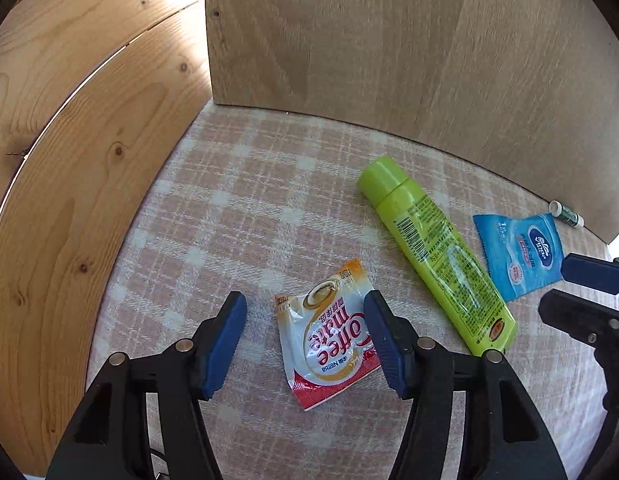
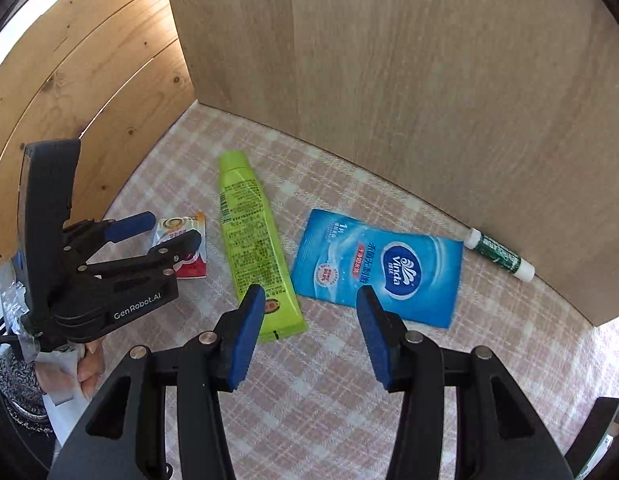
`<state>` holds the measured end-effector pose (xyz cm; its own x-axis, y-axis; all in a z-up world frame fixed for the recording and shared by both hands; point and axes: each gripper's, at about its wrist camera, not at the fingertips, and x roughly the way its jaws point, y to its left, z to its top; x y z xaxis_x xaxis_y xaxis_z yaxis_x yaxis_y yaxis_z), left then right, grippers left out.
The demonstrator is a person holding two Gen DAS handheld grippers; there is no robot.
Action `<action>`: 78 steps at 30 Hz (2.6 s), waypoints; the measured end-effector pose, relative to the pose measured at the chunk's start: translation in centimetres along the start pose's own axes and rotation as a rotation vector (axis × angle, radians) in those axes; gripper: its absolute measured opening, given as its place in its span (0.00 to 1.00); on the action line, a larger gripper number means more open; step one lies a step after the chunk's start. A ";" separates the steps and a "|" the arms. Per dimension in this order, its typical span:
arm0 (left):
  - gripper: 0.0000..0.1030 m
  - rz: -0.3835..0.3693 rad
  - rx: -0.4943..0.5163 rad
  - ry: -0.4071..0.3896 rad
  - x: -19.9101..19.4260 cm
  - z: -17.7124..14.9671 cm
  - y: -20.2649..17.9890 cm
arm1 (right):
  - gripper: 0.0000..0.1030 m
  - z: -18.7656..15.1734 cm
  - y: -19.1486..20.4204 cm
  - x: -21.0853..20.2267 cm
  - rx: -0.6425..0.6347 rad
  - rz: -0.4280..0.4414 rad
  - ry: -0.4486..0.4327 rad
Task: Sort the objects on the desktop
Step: 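Grasp the yellow-green tube with the right gripper while the left gripper grasps the second coffee-mate sachet, then carry the yellow-green tube and sachet into the tray and open both grippers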
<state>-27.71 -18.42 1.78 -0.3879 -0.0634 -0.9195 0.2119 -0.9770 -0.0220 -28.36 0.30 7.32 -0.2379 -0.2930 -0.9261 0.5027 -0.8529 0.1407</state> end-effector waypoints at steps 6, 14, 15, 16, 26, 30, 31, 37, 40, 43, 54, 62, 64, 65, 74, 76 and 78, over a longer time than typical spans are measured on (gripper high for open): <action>0.41 -0.004 -0.030 -0.020 -0.7 -1.2 1.1 | 0.46 1.9 3.0 2.9 -0.104 -0.012 0.004; 0.34 -0.026 -0.053 -0.045 -1.3 -2.4 2.0 | 0.46 3.9 5.3 6.6 -0.177 -0.015 0.037; 0.33 -0.031 -0.063 -0.044 -1.4 -2.5 2.1 | 0.46 4.0 5.6 6.7 -0.192 -0.029 0.026; 0.32 -0.034 -0.073 -0.042 -1.4 -2.5 2.3 | 0.47 4.1 5.9 6.9 -0.206 -0.038 0.019; 0.15 -0.081 -0.148 -0.056 -2.6 -4.0 3.3 | 0.40 4.3 5.4 6.8 -0.142 -0.036 -0.007; 0.13 -0.083 -0.176 -0.060 -3.1 -3.9 4.4 | 0.40 4.1 4.8 5.9 -0.101 -0.029 -0.038; 0.12 -0.085 -0.183 -0.063 -3.3 -4.0 4.6 | 0.40 4.1 4.6 5.5 -0.095 -0.024 -0.046; 0.12 -0.096 -0.196 -0.100 -5.9 -4.0 5.2 | 0.40 4.2 3.7 3.2 -0.053 0.008 -0.088; 0.12 -0.104 -0.180 -0.118 -7.1 -3.3 5.1 | 0.40 4.0 3.3 1.7 -0.041 0.011 -0.105; 0.12 -0.113 -0.166 -0.131 -8.2 -2.9 4.7 | 0.40 3.1 3.1 0.3 -0.023 0.005 -0.110; 0.12 -0.195 -0.017 -0.164 -12.7 -2.1 -3.8 | 0.40 -4.6 -3.1 -8.2 0.167 -0.050 -0.176; 0.12 -0.340 0.188 -0.168 -16.3 -3.0 -16.8 | 0.40 -13.8 -12.4 -17.0 0.347 -0.164 -0.225; 0.12 -0.379 0.247 -0.166 -17.1 -3.7 -20.5 | 0.40 -16.4 -15.3 -19.5 0.398 -0.208 -0.233; 0.12 -0.400 0.274 -0.162 -17.3 -4.0 -22.3 | 0.40 -18.0 -16.8 -20.7 0.426 -0.232 -0.235; 0.12 -0.542 0.445 -0.125 -19.4 -6.5 -35.8 | 0.40 -30.2 -26.8 -27.5 0.663 -0.391 -0.226; 0.12 -0.554 0.473 -0.126 -19.7 -6.9 -38.0 | 0.40 -32.3 -28.2 -28.2 0.711 -0.404 -0.227; 0.12 -0.568 0.499 -0.114 -20.1 -7.4 -40.1 | 0.40 -34.2 -29.8 -29.5 0.748 -0.426 -0.227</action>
<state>-21.75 23.59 18.21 -0.4124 0.4822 -0.7729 -0.4675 -0.8402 -0.2747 -7.86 49.12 18.49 -0.4793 0.1032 -0.8716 -0.3219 -0.9445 0.0652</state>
